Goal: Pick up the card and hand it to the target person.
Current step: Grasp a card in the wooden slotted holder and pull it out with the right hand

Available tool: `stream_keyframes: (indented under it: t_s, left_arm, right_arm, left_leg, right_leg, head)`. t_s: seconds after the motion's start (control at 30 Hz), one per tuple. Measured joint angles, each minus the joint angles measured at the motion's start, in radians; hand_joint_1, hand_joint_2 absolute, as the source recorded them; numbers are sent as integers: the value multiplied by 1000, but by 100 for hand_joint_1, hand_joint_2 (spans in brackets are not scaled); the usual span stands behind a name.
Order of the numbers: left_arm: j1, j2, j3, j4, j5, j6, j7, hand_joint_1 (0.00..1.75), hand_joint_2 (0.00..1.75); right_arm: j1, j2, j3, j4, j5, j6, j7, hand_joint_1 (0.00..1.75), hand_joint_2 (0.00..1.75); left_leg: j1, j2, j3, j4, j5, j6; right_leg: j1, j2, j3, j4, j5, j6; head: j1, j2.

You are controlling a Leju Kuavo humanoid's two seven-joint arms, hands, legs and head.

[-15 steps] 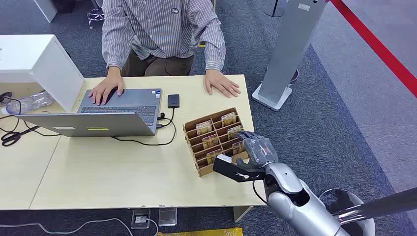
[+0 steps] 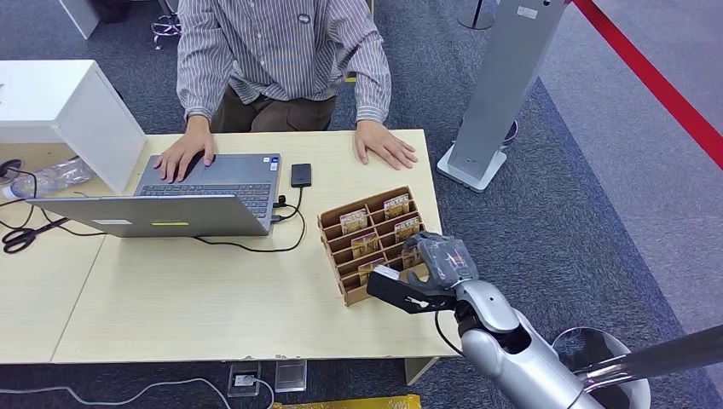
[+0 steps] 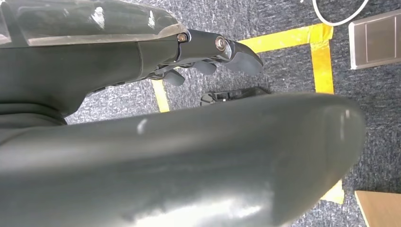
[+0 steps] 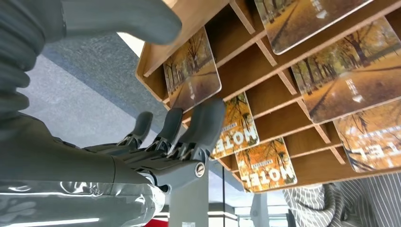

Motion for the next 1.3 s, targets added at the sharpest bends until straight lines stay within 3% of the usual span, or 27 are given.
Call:
stream_keyframes:
  t_s: [0.47, 0.9, 1.03, 1.3]
  left_arm:
    - [0, 0, -9, 0, 13, 0, 4, 0, 0]
    - [0, 0, -14, 0, 16, 4, 5, 0, 0]
    - [0, 0, -14, 0, 16, 5, 5, 0, 0]
    - [0, 0, -14, 0, 18, 6, 3, 0, 0]
  right_arm:
    - [0, 0, -3, 15, -4, -5, 15, 67, 175]
    - [-8, 0, -4, 15, -4, -5, 16, 105, 175]
    - [-11, 0, -4, 15, -4, -4, 16, 132, 175]
    - [-11, 0, -3, 15, -6, 1, 16, 134, 175]
  left_leg:
    - [0, 0, 0, 0, 0, 0]
    - [0, 0, 0, 0, 0, 0]
    - [0, 0, 0, 0, 0, 0]
    - [0, 0, 0, 0, 0, 0]
  right_leg:
    - [0, 0, 0, 0, 0, 0]
    - [0, 0, 0, 0, 0, 0]
    - [0, 0, 0, 0, 0, 0]
    - [0, 0, 0, 0, 0, 0]
  head:
    - [-1, 0]
    - [-1, 0]
    - [0, 0]
    - [-1, 0]
